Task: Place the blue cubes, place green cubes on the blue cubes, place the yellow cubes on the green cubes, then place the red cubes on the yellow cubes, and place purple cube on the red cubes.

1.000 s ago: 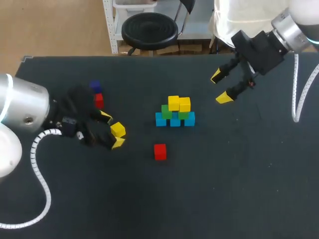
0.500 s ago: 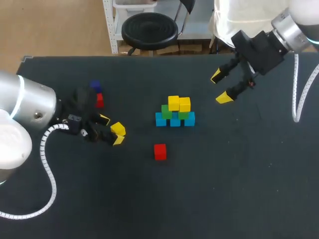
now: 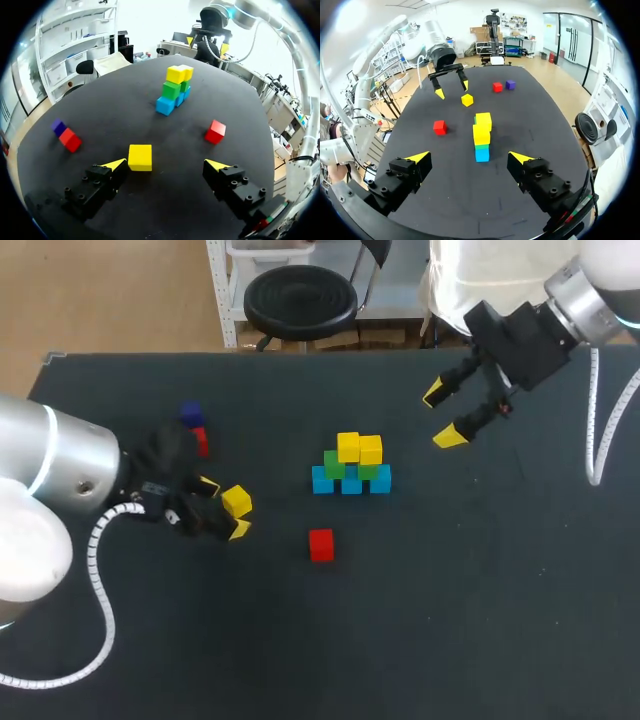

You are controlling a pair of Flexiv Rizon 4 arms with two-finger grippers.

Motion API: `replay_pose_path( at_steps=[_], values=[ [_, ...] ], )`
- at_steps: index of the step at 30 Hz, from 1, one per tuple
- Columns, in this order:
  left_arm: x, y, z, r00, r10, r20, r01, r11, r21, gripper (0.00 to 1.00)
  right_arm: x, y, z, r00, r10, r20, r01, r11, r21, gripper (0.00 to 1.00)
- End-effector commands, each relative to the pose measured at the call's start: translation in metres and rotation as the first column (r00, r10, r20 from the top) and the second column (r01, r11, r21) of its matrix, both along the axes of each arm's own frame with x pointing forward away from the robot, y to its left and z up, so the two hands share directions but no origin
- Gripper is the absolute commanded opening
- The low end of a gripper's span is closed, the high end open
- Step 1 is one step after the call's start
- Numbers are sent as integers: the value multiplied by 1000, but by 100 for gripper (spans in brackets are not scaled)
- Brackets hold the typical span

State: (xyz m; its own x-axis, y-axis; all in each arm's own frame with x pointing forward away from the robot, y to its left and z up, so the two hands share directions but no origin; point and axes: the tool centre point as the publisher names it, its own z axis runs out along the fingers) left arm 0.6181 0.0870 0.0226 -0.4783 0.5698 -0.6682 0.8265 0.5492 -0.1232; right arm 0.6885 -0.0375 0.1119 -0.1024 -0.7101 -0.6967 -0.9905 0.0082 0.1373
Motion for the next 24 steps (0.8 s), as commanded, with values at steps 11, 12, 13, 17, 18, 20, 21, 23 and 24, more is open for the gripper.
replay_pose_path(
  at_steps=[11, 12, 13, 17, 18, 20, 21, 23, 24],
  values=[
    [7, -14, -3, 998, -11, 63, 9, 1000, 27, 100, 0, 0, 0, 1000, 0, 1, 0, 1000, 0, 100],
    [7, -14, -4, 998, -6, 64, 5, 1000, 25, 100, 0, 0, 0, 1000, 0, 1, 0, 1000, 0, 100],
    [7, -13, -4, 998, -1, 64, 0, 1000, 22, 100, 0, 0, 0, 1000, 0, 1, 0, 1000, 0, 100],
    [8, -10, -6, 998, 12, 62, -14, 1000, 21, 100, 0, 0, 0, 1000, 0, 1, 0, 1000, 0, 100],
    [8, -10, -6, 998, 15, 60, -16, 1000, 22, 100, 0, 0, 0, 1000, 0, 1, 0, 1000, 0, 100],
    [8, -10, -7, 998, 17, 59, -19, 1000, 22, 100, 0, 0, 0, 1000, 0, 1, 0, 1000, 0, 100],
    [9, -9, -7, 998, 19, 59, -20, 1000, 23, 100, 0, 0, 0, 1000, 0, 1, 0, 1000, 0, 100],
    [9, -9, -8, 998, 22, 56, -23, 999, 23, 100, 0, 0, 0, 1000, 0, 1, 0, 1000, 0, 100],
    [10, -8, -9, 998, 23, 54, -24, 999, 23, 100, 0, 0, 0, 1000, 0, 1, 0, 1000, 0, 100]
  ],
)
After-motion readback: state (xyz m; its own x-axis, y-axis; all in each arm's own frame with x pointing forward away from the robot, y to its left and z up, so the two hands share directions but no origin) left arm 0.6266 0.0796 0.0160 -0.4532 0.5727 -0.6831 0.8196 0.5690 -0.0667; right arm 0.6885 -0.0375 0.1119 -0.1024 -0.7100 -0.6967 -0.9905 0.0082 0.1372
